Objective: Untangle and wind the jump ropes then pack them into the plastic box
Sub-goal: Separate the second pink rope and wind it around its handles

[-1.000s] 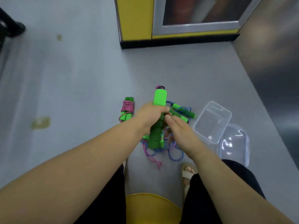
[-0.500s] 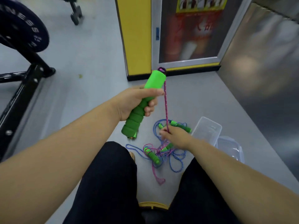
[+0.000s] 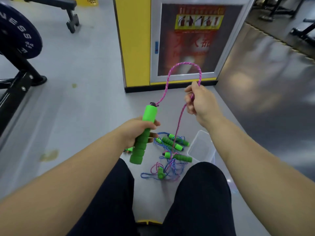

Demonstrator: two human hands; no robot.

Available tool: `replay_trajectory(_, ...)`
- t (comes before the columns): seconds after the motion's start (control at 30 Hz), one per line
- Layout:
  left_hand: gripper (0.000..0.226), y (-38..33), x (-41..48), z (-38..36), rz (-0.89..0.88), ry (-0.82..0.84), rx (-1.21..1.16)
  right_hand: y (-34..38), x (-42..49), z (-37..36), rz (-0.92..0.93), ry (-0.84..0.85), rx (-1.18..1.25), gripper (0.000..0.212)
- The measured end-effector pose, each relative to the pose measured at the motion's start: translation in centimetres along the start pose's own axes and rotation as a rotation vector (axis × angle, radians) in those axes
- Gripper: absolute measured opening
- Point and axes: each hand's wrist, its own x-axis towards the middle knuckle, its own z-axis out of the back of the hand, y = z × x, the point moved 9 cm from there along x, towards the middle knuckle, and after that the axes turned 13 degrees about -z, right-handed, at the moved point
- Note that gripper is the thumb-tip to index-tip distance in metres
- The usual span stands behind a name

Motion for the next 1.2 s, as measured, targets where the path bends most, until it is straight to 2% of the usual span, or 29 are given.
replay_trajectory(0.07, 0.024, -1.6, 0.1, -2.2, -0.093, 0.059, 0.019, 1.0, -0.7, -1.3, -0.026, 0.073, 0.088, 0.035)
replay_trajectory(0.17, 0.022, -2.7, 0.5, -4.5, -0.158, 0.094, 0.095, 1.1, -1.0, -2.4, -0.061, 0.155, 0.226, 0.036)
replay_trajectory(0.27, 0.008, -2.9, 0.8, -4.2, -0.192, -0.005, 0.131, -0.2, -0.8, -1.6, -0.067, 0.148, 0.218, 0.029)
replay_trajectory(0.33, 0.012, -2.7, 0.9, -3.3, -0.180, -0.083, 0.021, -3.1, -0.5, -0.6, -0.114, 0.094, 0.095, 0.015)
replay_trajectory(0.37, 0.014, -2.7, 0.9, -3.1, -0.176, -0.102, -0.046, -5.3, -0.4, -0.3, -0.167, 0.082, -0.015, 0.016)
replay_trajectory(0.4, 0.017, -2.7, 1.0, -3.1, -0.168, -0.104, -0.109, -7.7, -0.6, -0.3, -0.219, 0.098, -0.140, 0.026)
replay_trajectory(0.47, 0.022, -2.6, 0.9, -3.7, -0.136, -0.075, -0.220, -11.2, -1.2, -1.4, -0.235, 0.218, -0.405, 0.039)
replay_trajectory(0.57, 0.022, -3.0, 1.0, -4.6, -0.102, -0.046, -0.372, -14.6, -2.4, -4.1, -0.165, 0.449, -0.794, 0.027)
replay_trajectory(0.63, 0.023, -3.7, 1.3, -4.2, -0.125, -0.078, -0.446, -17.2, -1.9, -3.6, -0.250, 0.420, -0.845, 0.019)
replay_trajectory(0.67, 0.023, -3.9, 1.4, -3.6, -0.134, -0.118, -0.475, -18.4, -1.5, -2.7, -0.304, 0.365, -0.812, 0.015)
replay_trajectory(0.77, 0.021, -3.3, 1.7, 0.2, -0.130, -0.290, -0.451, -19.4, 0.3, 0.6, -0.396, 0.145, -0.568, 0.033)
replay_trajectory(0.9, 0.019, 0.7, 1.3, 3.7, 0.060, -0.404, -0.202, -14.6, 1.8, 1.6, -0.336, 0.028, -0.315, 0.038)
replay_trajectory(0.97, 0.018, 2.6, 1.0, 3.5, 0.145, -0.369, -0.134, -11.5, 2.0, 0.6, -0.263, 0.042, -0.265, 0.038)
replay_trajectory(1.03, 0.014, 3.2, 1.0, 2.2, 0.153, -0.283, -0.088, -8.8, 2.0, -0.2, -0.198, 0.055, -0.239, 0.039)
replay_trajectory(1.2, 0.014, 0.8, 2.0, -2.3, -0.129, -0.052, 0.136, -4.9, 1.2, -2.0, -0.131, 0.130, -0.161, 0.041)
